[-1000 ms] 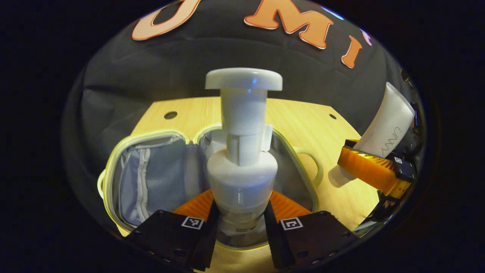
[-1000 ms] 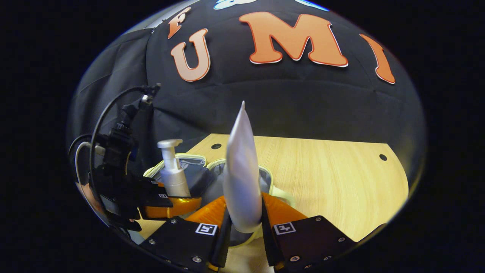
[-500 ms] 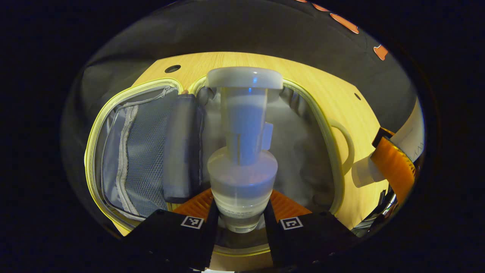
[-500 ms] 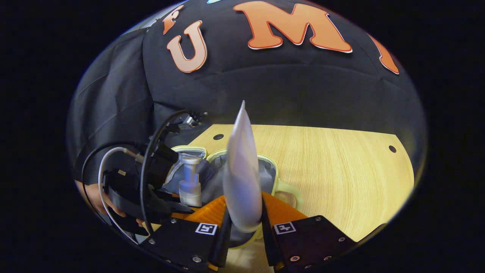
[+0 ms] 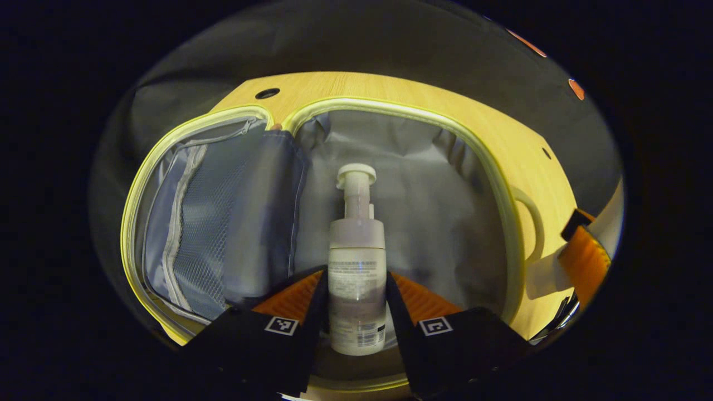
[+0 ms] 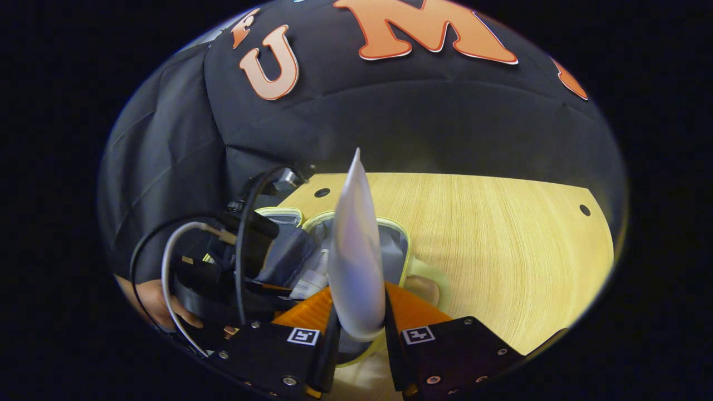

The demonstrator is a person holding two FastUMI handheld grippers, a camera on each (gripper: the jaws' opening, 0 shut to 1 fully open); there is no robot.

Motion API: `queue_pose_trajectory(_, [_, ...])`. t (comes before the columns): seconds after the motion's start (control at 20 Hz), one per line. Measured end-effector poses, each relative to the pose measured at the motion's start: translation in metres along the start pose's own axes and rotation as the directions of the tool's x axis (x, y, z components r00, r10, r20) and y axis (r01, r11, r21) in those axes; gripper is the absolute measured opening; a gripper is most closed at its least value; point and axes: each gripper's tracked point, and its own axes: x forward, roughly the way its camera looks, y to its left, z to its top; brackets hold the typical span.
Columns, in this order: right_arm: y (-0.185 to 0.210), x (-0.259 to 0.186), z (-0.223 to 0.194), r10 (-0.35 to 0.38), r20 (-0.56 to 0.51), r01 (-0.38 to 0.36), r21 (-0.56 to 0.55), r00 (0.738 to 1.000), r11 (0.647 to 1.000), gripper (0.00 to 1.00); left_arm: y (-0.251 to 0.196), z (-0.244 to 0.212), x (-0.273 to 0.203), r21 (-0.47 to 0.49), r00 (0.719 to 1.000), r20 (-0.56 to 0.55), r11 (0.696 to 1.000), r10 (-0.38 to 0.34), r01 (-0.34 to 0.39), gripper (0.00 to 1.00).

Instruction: First open the suitcase, pack the skin care products into it, and then close the suitcase.

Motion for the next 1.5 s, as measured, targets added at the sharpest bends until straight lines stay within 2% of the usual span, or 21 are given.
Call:
queue_pose_trajectory(0.2, [0.008,0.006,-0.011,0.028,-0.051,-0.027,0.012,0.998,1.000,0.40,0.018,0.020,-0.038,0.015,0.988,0.141,0.998,0.054,-0.057,0.72])
queue_pose_trajectory(0.5, [0.024,0.028,-0.034,0.070,-0.179,-0.056,0.083,0.981,0.995,0.40,0.067,0.041,-0.099,0.021,0.928,0.327,0.981,0.176,-0.193,0.72])
queue_pose_trajectory(0.85, [0.027,0.064,-0.071,0.069,-0.366,0.005,0.197,0.928,0.980,0.40,0.125,0.027,-0.122,-0.095,0.909,0.324,0.965,0.262,-0.245,0.71])
queue_pose_trajectory(1.05, [0.024,0.078,-0.085,-0.006,-0.457,0.102,0.186,0.890,0.977,0.40,0.152,0.017,-0.124,-0.155,0.905,0.298,0.951,0.302,-0.266,0.71])
queue_pose_trajectory(1.15, [0.022,0.077,-0.085,-0.015,-0.487,0.130,0.203,0.873,0.971,0.40,0.165,0.013,-0.127,-0.169,0.903,0.287,0.945,0.319,-0.280,0.71])
queue_pose_trajectory(1.2, [0.021,0.077,-0.083,-0.011,-0.498,0.147,0.235,0.867,0.961,0.46,0.170,0.013,-0.126,-0.176,0.901,0.282,0.941,0.329,-0.289,0.71])
queue_pose_trajectory(1.25, [0.022,0.076,-0.082,-0.002,-0.500,0.153,0.262,0.866,0.953,0.43,0.173,0.015,-0.125,-0.179,0.899,0.282,0.939,0.336,-0.295,0.71])
queue_pose_trajectory(1.3, [0.024,0.078,-0.079,0.008,-0.498,0.155,0.286,0.867,0.946,0.48,0.177,0.017,-0.125,-0.185,0.895,0.283,0.935,0.346,-0.303,0.71])
queue_pose_trajectory(1.4, [0.025,0.078,-0.073,0.016,-0.477,0.148,0.305,0.879,0.941,0.44,0.184,0.022,-0.129,-0.214,0.887,0.296,0.929,0.356,-0.301,0.71])
queue_pose_trajectory(1.45, [0.023,0.075,-0.070,0.008,-0.467,0.151,0.303,0.884,0.941,0.51,0.188,0.025,-0.129,-0.229,0.882,0.302,0.925,0.363,-0.302,0.71])
queue_pose_trajectory(1.5, [0.021,0.071,-0.064,0.000,-0.453,0.154,0.302,0.892,0.941,0.54,0.196,0.029,-0.132,-0.243,0.874,0.310,0.920,0.374,-0.308,0.71])
